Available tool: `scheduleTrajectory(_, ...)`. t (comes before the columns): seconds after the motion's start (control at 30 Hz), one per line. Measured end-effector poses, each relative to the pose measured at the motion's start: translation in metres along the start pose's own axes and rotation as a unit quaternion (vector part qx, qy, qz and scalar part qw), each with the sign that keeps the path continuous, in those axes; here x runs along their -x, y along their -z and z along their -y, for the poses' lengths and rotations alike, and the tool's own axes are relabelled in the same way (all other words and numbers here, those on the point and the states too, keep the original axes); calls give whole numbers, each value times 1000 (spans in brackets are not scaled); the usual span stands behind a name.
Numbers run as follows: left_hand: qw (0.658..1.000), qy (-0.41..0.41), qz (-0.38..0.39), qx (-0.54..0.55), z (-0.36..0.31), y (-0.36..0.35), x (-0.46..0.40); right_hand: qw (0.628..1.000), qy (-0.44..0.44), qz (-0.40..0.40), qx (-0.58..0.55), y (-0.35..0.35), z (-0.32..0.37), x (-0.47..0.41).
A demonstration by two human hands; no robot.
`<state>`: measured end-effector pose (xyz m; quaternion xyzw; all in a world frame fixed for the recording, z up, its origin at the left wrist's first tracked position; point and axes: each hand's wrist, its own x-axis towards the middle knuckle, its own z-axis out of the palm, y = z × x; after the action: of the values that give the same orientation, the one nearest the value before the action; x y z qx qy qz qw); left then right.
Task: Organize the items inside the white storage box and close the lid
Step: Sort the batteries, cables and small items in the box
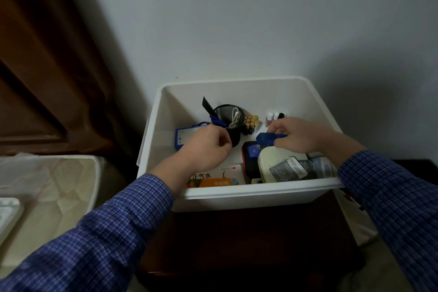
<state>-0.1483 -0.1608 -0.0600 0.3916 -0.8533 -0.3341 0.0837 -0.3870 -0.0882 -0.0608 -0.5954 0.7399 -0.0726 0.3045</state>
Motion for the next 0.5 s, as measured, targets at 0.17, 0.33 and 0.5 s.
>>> scheduleTrajectory(0.17, 976, 60, 150, 147, -13, -6, -7, 1000, -2, 4, -4, -1, -6, -8)
scheduleTrajectory(0.33, 930, 196, 269, 154, -43, -26, -30, 1000, 13, 6, -3, 0, -11, -12)
scheduleTrajectory(0.5, 907, 266, 265, 190, -47, -41, -38, 999, 23, 16, 23, -1, -13, -13)
